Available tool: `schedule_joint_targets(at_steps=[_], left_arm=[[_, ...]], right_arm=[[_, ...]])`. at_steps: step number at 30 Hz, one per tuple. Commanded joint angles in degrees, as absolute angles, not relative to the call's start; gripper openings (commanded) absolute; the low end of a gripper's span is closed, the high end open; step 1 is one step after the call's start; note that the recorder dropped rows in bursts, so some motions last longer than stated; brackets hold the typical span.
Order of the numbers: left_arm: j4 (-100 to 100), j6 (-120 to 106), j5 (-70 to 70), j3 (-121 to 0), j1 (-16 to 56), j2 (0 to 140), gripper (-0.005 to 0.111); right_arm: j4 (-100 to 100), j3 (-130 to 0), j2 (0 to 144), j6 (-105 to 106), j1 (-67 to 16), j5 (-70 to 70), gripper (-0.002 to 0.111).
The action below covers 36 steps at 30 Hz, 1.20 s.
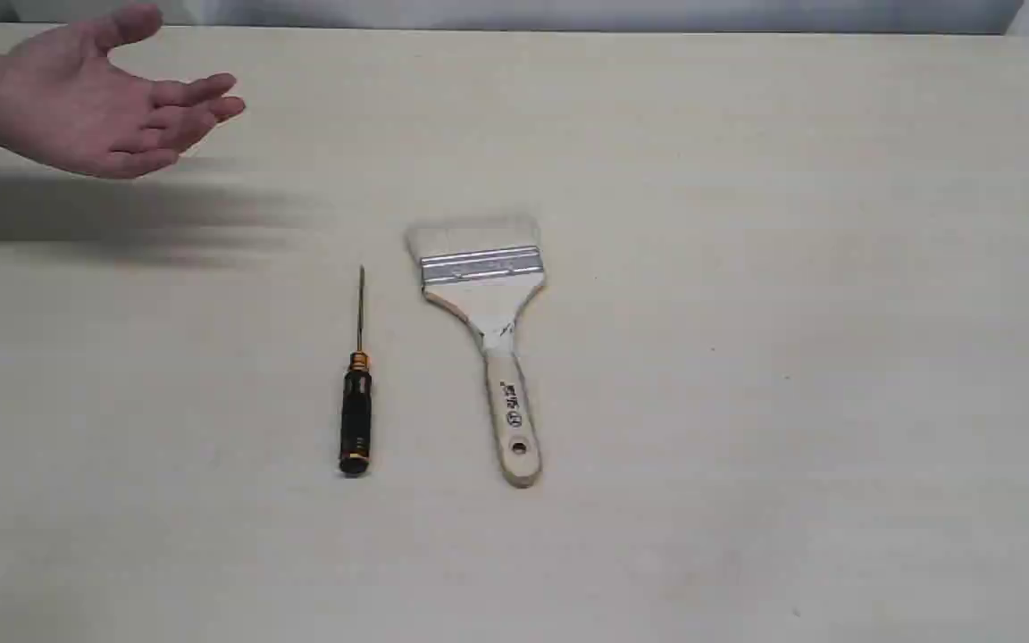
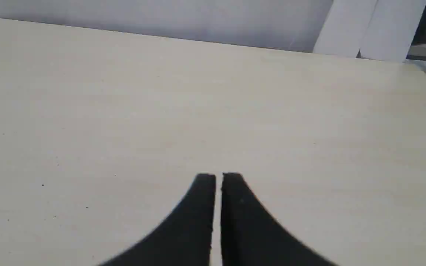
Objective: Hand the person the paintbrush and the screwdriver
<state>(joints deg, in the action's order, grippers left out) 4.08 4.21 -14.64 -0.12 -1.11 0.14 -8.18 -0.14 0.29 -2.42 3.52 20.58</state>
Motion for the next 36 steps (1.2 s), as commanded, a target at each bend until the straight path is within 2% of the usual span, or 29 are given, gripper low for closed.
schedule_joint_targets(at_steps=[1, 30, 36], left_arm=[[3.81, 4.32, -14.39, 0.0, -0.64, 0.0, 0.0], [4.07, 4.32, -14.21, 0.0, -0.64, 0.0, 0.0], [4.07, 4.32, -14.21, 0.0, -0.64, 0.0, 0.0]], right_arm=[[-7.97, 0.0, 0.0, -2.21, 3.85, 20.62, 0.005], [-10.68, 0.0, 0.0, -1.74, 3.85, 20.5, 0.005], [-11.43, 0.0, 0.0, -1.74, 3.85, 9.67, 0.005]])
